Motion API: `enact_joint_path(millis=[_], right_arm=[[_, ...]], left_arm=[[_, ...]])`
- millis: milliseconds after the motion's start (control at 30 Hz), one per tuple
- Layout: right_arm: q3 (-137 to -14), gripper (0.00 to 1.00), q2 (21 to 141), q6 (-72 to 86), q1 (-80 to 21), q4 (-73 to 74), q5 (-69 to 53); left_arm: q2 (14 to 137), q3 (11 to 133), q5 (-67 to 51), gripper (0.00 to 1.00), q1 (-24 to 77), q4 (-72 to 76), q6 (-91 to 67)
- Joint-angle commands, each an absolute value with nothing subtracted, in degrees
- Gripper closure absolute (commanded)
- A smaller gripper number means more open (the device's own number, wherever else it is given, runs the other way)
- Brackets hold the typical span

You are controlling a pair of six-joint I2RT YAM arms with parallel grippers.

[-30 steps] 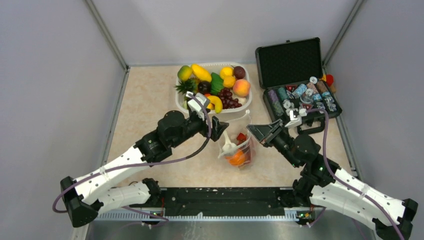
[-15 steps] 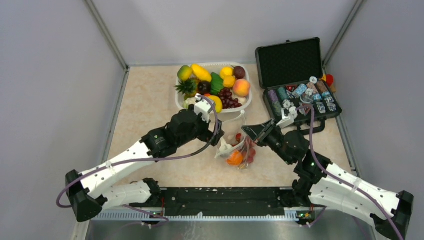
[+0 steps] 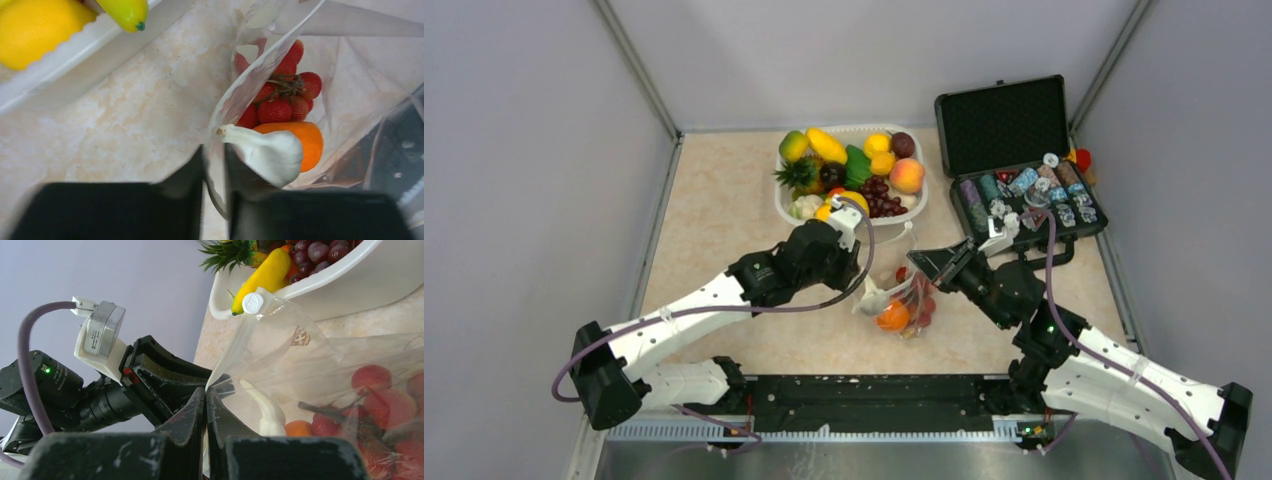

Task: Place the food in the zip-top bag and seal the zipper
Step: Adjust the zipper food storage bag at the center of the board.

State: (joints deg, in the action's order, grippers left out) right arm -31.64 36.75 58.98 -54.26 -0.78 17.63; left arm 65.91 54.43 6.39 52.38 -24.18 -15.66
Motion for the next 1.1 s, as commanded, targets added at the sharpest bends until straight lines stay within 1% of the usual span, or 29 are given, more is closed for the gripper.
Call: enact_joint_path(millis=[0, 33, 67, 233, 333, 433, 533, 633, 733, 833, 900, 933, 967, 1000, 1067], right_arm=[[-34.39, 1.0, 35.69, 58.6, -54.5, -2.41, 17.53], [-34.42, 1.0, 35.5, 58.51, -54.49, -2.2, 17.72], [-34.49, 1.0, 35.33, 57.95, -54.55, -2.24, 17.56], [-34.4, 1.0, 31.68, 51.07, -54.5, -6.14, 14.38], [-32.43, 1.0, 27.92, 49.25, -54.49, -10.27, 13.94], [-31.39, 1.0, 24.57, 47.77, -54.52, -11.19, 13.89], [-32.14, 1.0, 22.89, 47.6, -54.54, -7.67, 16.36], [-35.03, 1.0, 24.79, 49.05, -54.49, 1.64, 20.71], [-37.95, 1.0, 29.99, 51.72, -54.51, 9.82, 23.45], [-38.95, 1.0, 33.76, 52.88, -54.49, 10.72, 21.79], [-37.99, 1.0, 34.88, 53.19, -54.49, 7.4, 20.71], [-37.59, 1.0, 35.23, 53.55, -54.54, 6.57, 20.57], [-37.27, 1.0, 35.46, 53.87, -54.52, 6.03, 20.57], [-37.15, 1.0, 35.58, 54.05, -54.54, 5.79, 20.73], [-37.01, 1.0, 35.53, 54.55, -54.49, 6.2, 21.41]], left_arm=[[66.35, 56.17, 3.72, 0.92, 52.47, -21.55, -17.09], [66.29, 56.68, 3.91, 1.0, 52.47, -21.42, -17.4], [66.02, 57.22, 3.57, 1.0, 52.47, -21.03, -17.48], [63.31, 60.53, -7.19, 1.0, 52.47, -15.6, -14.81], [62.05, 60.69, -9.53, 1.0, 52.47, -10.97, -14.7], [62.88, 60.57, -10.57, 1.0, 52.47, -8.38, -14.59], [64.39, 61.21, -14.47, 1.0, 52.48, -8.55, -15.22], [65.83, 59.69, -18.11, 1.0, 52.47, -6.09, -17.1], [67.94, 58.61, -14.43, 1.0, 52.47, -7.44, -18.7], [68.76, 58.19, -9.96, 0.99, 52.47, -10.93, -19.27], [68.29, 57.21, -6.26, 0.79, 52.47, -12.0, -20.28], [67.7, 56.39, -5.63, 0.67, 52.42, -12.0, -20.0], [67.44, 56.11, -5.17, 0.46, 52.39, -12.0, -19.88], [66.78, 55.92, -4.58, 0.36, 52.38, -12.21, -19.7], [65.66, 56.05, -3.39, 0.3, 52.38, -12.81, -18.62]])
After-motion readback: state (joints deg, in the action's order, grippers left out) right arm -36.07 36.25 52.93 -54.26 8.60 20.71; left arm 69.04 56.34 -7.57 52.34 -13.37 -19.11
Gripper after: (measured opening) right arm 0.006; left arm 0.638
